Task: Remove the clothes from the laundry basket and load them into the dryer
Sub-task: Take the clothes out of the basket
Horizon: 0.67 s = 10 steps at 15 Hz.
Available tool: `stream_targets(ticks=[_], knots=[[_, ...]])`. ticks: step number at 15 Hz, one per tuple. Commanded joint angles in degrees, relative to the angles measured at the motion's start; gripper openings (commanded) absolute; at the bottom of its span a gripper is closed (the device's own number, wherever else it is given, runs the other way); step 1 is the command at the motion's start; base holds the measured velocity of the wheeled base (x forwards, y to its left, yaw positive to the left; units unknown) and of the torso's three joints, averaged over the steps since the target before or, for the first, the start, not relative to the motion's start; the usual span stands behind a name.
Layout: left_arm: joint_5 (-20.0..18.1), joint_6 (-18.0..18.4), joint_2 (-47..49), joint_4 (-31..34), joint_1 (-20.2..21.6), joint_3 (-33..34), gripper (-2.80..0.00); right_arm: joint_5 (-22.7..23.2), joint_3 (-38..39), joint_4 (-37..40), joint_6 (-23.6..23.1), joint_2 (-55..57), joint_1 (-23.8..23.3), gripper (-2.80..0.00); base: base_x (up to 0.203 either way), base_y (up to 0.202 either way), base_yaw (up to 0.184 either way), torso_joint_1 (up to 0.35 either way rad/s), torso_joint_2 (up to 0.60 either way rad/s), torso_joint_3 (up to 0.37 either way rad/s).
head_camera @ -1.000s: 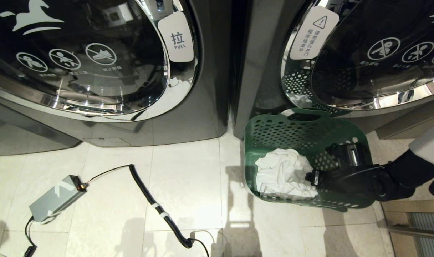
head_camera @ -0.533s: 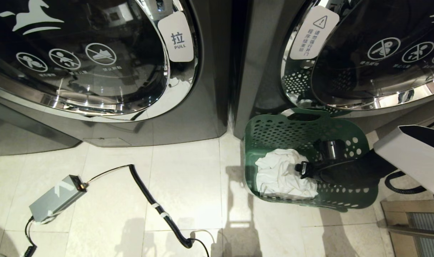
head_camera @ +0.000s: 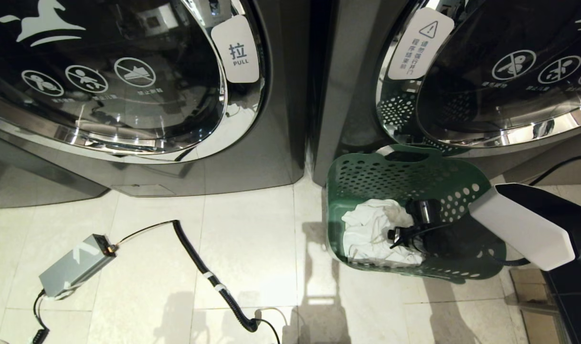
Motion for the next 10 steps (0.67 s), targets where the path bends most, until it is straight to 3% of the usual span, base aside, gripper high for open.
stream_targets(ticks=[1, 5, 10], knots=[[-0.01, -0.04, -0.01, 0.01, 0.01, 0.00, -2.80, -0.06, -1.19, 0.15, 0.14, 2.53, 0.09, 0.00, 0.000, 0.000, 0.000, 0.000, 0.00, 0.000], [0.04, 0.05, -0.01, 0.01, 0.01, 0.08, -2.80, -0.12, -5.74, -0.30, 0.53, 5.37, 0.00, 0.00, 0.000, 0.000, 0.000, 0.000, 0.00, 0.000], [0.04, -0.03, -0.01, 0.01, 0.01, 0.09, -2.80, -3.64, -7.85, -0.86, 0.46, 8.07, 0.09, 0.00, 0.000, 0.000, 0.000, 0.000, 0.00, 0.000]])
